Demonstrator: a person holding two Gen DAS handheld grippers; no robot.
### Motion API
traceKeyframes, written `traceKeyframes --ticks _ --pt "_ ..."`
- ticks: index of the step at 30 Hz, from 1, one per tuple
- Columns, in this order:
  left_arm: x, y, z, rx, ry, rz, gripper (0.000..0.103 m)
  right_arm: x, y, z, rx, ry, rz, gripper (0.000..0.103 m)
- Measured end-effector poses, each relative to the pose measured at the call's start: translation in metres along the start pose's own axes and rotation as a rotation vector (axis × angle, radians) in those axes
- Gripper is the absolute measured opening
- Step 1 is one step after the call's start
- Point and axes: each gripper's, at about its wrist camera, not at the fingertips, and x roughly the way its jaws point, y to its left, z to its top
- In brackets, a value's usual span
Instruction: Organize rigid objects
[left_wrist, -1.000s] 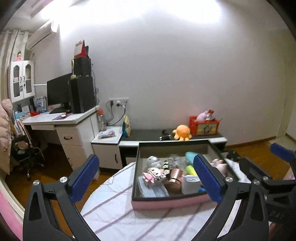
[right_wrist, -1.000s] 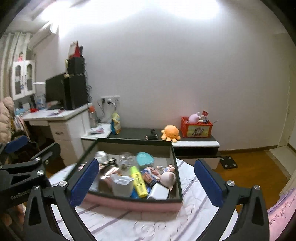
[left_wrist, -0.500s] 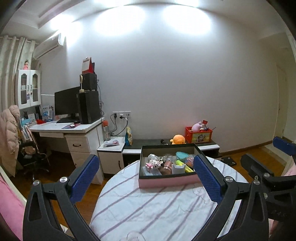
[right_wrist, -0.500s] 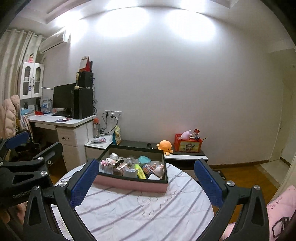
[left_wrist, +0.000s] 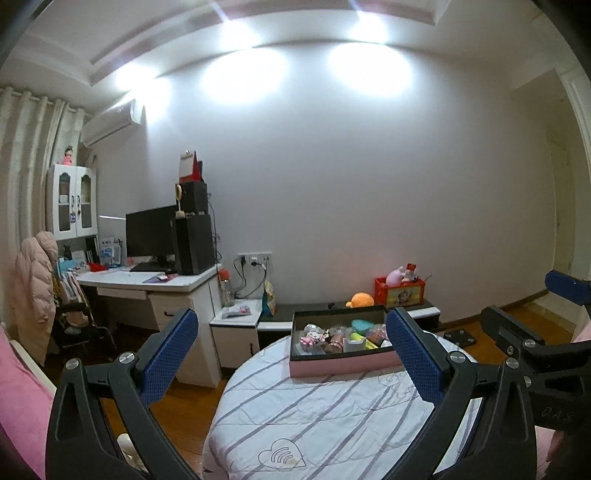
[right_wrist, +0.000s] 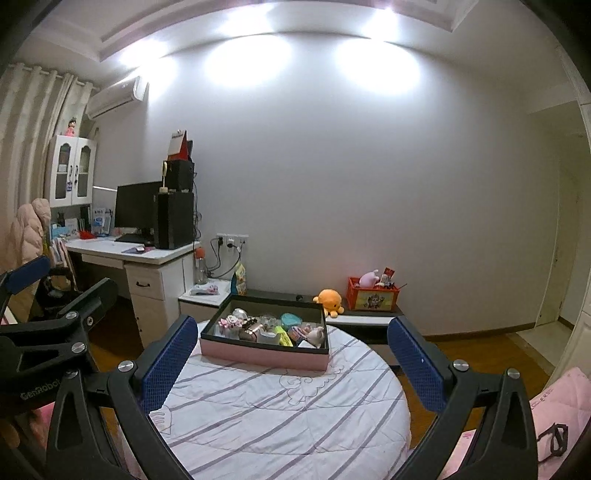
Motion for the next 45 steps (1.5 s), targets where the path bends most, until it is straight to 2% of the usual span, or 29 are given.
traceKeyframes --ticks 17,24,45 --pt "-0.074 0.005 0.018 -0.014 -0.119 0.003 0.103 -0.079 0.012 0.013 -0.027 -0.113 -0.016 0.103" --pt "-0.080 0.007 0.021 -0.023 -0.140 0.013 0.103 -0.087 0.014 0.019 -0.025 -0.145 -0.013 0.103" --pt "-0.082 0.005 0.020 -0.011 -0.148 0.022 0.103 -0.085 0.011 0.019 -0.025 -0.148 -0.008 0.103"
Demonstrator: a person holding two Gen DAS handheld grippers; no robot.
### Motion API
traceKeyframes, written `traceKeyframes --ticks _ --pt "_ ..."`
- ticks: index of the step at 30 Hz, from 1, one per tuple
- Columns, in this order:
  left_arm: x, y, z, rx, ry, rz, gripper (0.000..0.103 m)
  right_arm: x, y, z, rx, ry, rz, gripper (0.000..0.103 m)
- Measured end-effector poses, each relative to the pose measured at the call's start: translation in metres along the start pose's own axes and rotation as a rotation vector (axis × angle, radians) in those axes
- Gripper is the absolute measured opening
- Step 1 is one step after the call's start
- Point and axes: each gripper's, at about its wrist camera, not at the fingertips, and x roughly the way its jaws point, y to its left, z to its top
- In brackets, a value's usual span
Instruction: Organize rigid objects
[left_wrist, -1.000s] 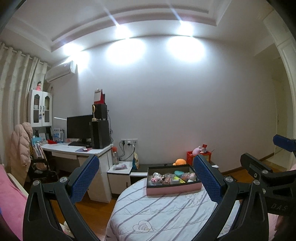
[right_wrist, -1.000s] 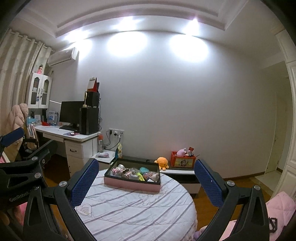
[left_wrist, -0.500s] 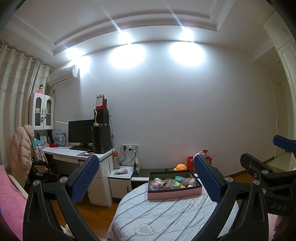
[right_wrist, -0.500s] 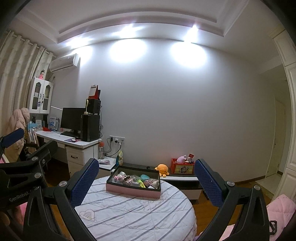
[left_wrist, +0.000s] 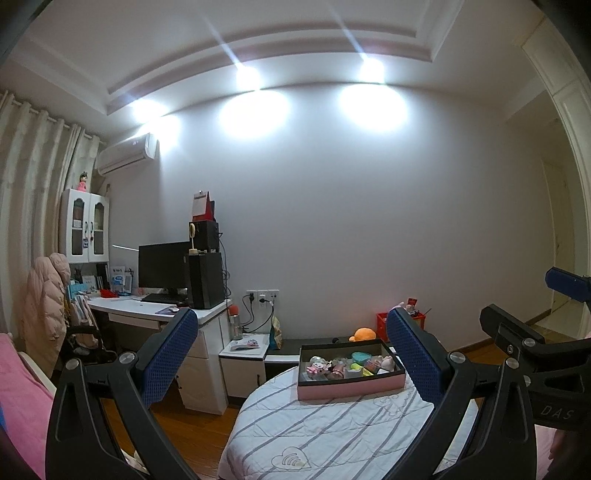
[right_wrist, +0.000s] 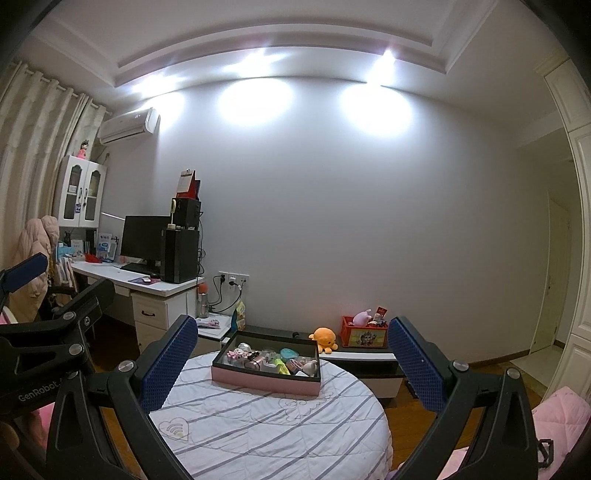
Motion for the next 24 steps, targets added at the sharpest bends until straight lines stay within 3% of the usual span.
traceKeyframes --ticks 24 --pt "-0.0036 0.0047 0.0011 -0.001 -0.018 -0.014 0.102 -0.0018 -0.0047 -0.0003 0.005 0.000 0.006 0.103"
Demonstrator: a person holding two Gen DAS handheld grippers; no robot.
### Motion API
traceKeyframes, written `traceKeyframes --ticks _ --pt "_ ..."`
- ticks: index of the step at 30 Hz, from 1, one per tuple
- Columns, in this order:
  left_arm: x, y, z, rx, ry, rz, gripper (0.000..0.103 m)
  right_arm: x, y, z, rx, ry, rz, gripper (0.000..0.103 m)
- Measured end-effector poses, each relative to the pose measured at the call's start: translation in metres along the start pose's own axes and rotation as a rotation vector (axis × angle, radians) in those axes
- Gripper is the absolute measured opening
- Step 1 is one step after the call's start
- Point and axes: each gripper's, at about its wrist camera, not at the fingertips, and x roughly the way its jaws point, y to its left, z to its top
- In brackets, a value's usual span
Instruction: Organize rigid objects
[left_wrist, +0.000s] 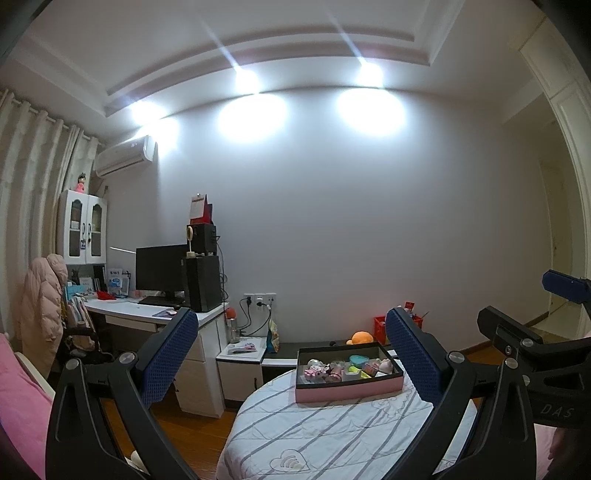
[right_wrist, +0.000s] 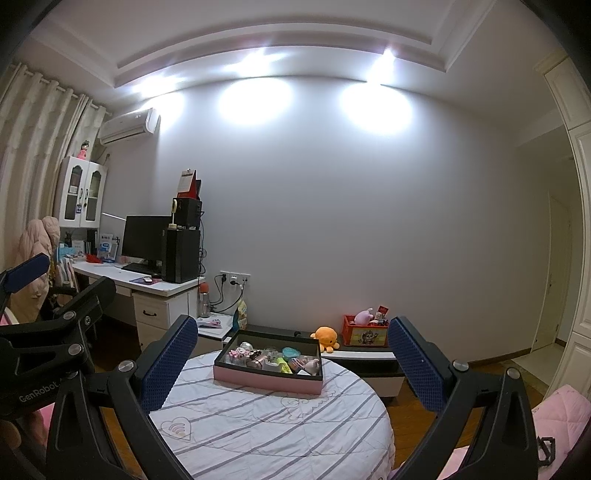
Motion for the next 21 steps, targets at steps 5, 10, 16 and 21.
traceKeyframes --ticks 5,10,16,21 --pt "0.0017 -0.0029 -0.0024 0.001 -0.001 0.004 0.102 -0.0006 0.0002 -0.0004 0.001 0.001 0.002 0.103" --pt "0.0018 -0.0044 -0.0028 0.002 -0.001 0.006 0.103 -0.0007 0.0005 -0.0001 0.001 0.000 0.001 0.103" --pt "0.0017 -0.0046 -0.0033 0.003 0.000 0.008 0.103 -0.0007 0.0009 -0.0002 0.000 0.002 0.001 0.103" --pt "0.0006 -0.0049 -0.0033 0.003 0.000 0.010 0.103 -0.0014 -0.0002 -0.0008 -0.004 0.005 0.003 0.103"
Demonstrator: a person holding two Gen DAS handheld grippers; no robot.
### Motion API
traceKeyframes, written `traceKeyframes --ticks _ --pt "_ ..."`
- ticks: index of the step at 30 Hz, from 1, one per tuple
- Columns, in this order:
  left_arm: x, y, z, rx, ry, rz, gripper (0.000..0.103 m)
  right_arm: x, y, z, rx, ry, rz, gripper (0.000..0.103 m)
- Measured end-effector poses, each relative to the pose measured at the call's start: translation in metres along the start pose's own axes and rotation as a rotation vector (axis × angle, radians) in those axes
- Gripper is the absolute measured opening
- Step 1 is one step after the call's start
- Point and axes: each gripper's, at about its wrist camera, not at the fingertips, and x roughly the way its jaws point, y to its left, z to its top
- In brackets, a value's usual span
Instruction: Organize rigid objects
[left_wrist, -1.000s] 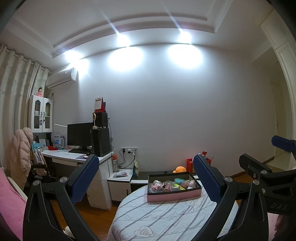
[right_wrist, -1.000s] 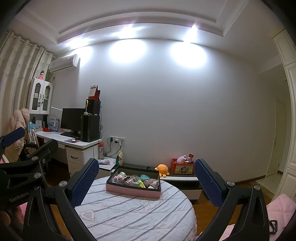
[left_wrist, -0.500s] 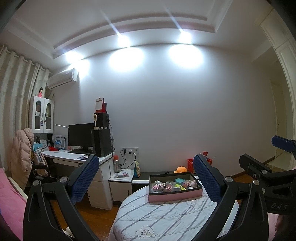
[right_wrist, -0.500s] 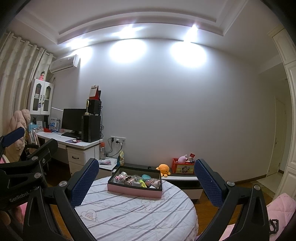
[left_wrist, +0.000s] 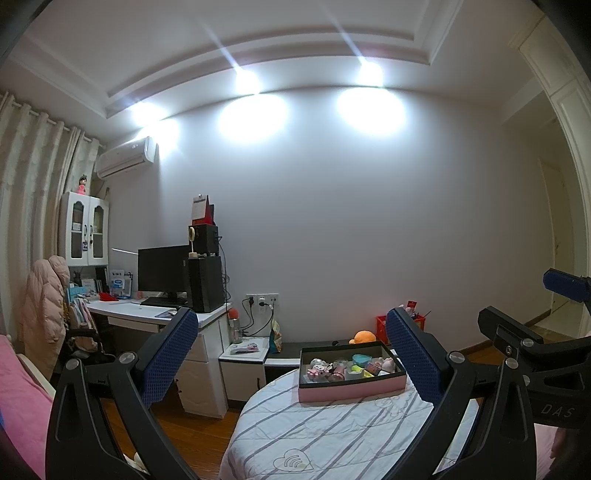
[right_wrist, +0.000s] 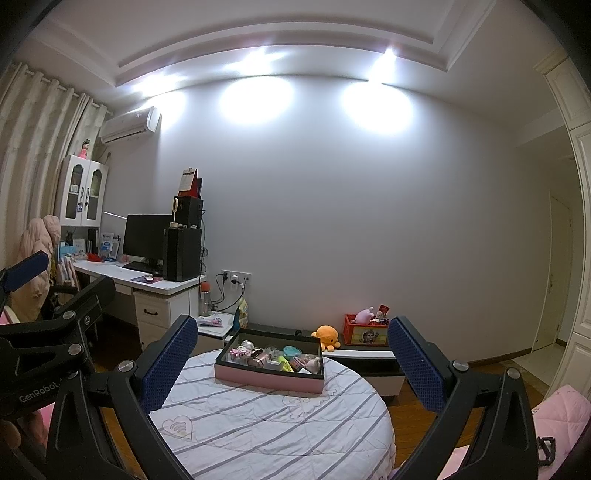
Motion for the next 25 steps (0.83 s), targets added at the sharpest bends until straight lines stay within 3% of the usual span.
traceKeyframes --ticks 25 --pt "-0.0072 0.0040 0.0037 0.002 -0.006 0.004 0.103 0.0000 -0.0005 0.0012 -0.002 -0.005 0.000 0.103"
